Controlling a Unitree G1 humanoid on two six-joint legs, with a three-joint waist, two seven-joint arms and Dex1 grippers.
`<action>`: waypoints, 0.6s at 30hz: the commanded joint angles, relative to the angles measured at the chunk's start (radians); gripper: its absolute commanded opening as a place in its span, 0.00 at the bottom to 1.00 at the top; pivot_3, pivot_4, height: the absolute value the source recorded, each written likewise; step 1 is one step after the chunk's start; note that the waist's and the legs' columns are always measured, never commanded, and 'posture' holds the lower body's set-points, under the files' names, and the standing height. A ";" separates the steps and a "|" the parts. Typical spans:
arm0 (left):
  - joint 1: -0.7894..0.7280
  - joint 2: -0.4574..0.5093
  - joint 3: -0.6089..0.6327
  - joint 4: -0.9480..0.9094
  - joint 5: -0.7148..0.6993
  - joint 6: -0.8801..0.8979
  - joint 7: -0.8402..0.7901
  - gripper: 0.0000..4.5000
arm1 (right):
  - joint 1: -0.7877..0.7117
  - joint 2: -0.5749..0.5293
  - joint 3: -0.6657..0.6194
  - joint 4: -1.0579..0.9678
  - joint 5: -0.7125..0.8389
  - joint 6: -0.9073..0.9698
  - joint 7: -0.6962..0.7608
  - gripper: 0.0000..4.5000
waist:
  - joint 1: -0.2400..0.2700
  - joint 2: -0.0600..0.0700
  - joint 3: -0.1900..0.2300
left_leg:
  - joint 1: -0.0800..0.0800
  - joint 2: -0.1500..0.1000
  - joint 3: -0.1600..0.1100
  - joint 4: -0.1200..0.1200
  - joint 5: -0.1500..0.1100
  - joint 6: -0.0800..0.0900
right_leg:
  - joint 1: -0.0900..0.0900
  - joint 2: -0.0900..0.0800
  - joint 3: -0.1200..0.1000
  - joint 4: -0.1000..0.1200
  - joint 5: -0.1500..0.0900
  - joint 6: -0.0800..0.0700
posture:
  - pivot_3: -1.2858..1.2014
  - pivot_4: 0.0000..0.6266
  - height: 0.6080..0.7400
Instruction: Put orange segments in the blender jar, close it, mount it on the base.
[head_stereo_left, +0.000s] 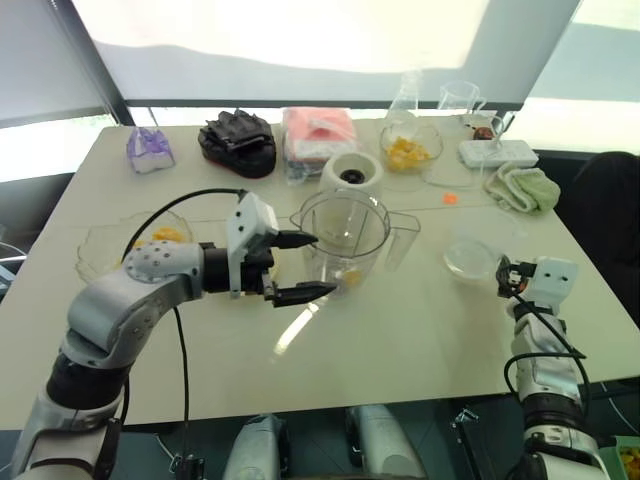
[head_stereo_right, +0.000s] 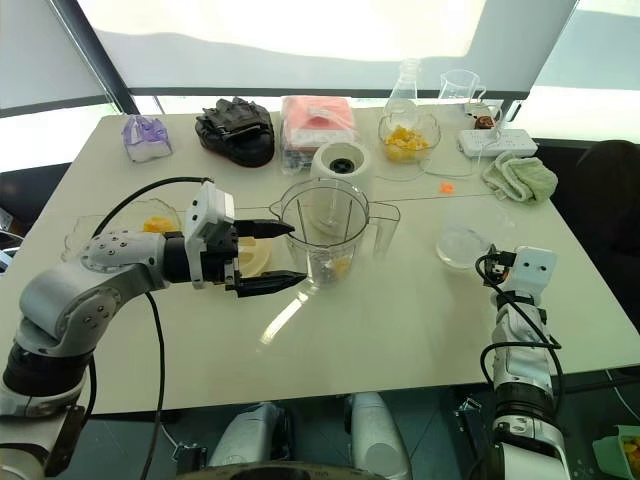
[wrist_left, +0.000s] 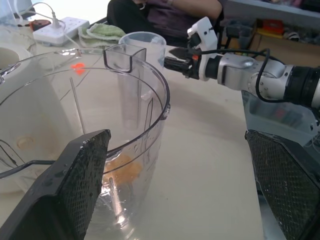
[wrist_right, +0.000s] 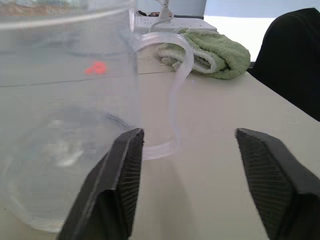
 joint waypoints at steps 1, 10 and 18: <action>-0.007 -0.004 0.005 -0.018 0.003 -0.022 -0.001 1.00 | -0.031 -0.020 -0.004 0.023 -0.010 -0.020 0.002 0.87 | -0.003 0.000 0.000 | 0.000 0.000 0.000 0.000 0.000 0.000 | 0.000 0.000 0.000 0.000 0.000 0.000 | 0.52 0.24 1.00; -0.005 -0.007 0.004 -0.022 0.009 -0.020 -0.001 1.00 | -0.101 -0.067 -0.011 0.161 -0.048 -0.079 -0.037 0.87 | -0.003 0.000 0.000 | 0.000 0.000 0.000 0.000 0.000 0.000 | 0.000 0.000 0.000 0.000 0.000 0.000 | 0.52 0.24 1.00; -0.006 -0.004 0.002 -0.022 0.012 -0.020 -0.006 1.00 | -0.155 -0.099 -0.011 0.292 -0.057 -0.142 -0.051 0.87 | -0.002 0.000 0.000 | 0.000 0.000 0.000 0.000 0.000 0.000 | 0.000 0.000 0.000 0.000 0.000 0.000 | 0.52 0.24 1.00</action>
